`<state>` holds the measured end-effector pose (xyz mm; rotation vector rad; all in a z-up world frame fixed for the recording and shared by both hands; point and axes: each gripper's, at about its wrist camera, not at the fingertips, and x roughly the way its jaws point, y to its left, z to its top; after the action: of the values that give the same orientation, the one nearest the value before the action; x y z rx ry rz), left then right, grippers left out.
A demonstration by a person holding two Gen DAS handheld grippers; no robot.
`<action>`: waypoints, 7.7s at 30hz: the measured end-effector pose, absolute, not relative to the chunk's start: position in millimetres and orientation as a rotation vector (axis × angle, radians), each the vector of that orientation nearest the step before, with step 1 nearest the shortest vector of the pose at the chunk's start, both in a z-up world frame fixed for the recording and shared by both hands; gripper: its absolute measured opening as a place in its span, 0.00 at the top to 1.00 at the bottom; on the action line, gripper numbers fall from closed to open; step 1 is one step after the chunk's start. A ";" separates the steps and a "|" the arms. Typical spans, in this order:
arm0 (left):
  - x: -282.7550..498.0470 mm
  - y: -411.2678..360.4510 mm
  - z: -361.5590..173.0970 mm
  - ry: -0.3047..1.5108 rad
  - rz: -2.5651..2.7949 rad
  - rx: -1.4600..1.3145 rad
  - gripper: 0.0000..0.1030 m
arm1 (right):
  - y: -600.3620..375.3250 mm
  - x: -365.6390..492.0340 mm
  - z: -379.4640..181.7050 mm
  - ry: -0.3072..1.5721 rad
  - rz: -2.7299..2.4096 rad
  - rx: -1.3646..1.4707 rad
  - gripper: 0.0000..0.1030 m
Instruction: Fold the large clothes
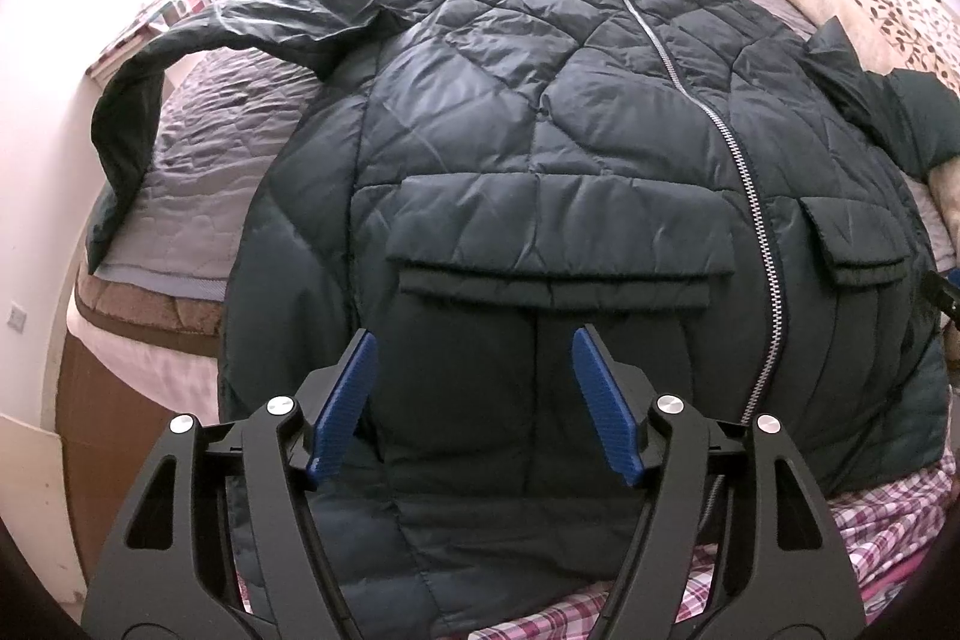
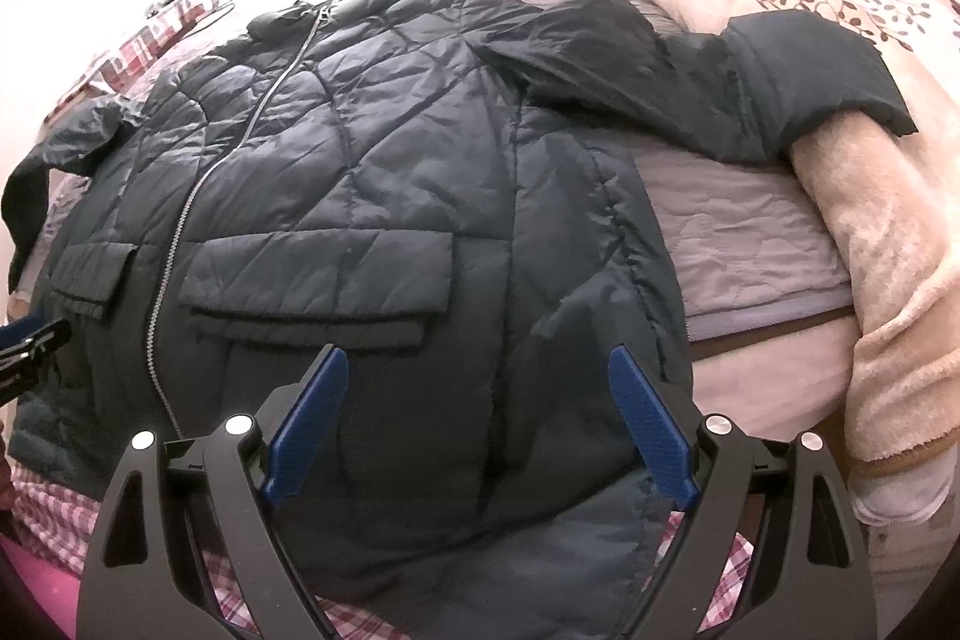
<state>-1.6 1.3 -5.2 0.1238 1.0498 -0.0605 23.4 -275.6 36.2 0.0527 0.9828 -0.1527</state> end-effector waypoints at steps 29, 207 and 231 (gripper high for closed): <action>-1.2 0.5 -5.5 1.053 -0.059 0.126 0.33 | -304.0 24.6 43.6 0.966 -0.216 0.098 0.17; 107.4 251.5 17.0 0.801 0.197 -0.970 0.20 | -221.6 90.5 48.8 1.076 0.318 0.153 0.29; 172.1 294.3 11.4 0.600 0.338 -1.171 0.96 | -220.4 89.5 59.4 1.050 0.299 0.140 0.29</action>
<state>172.1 294.3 11.4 -1.1709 0.5995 0.3376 89.5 -220.4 59.4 0.1403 1.0502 0.2988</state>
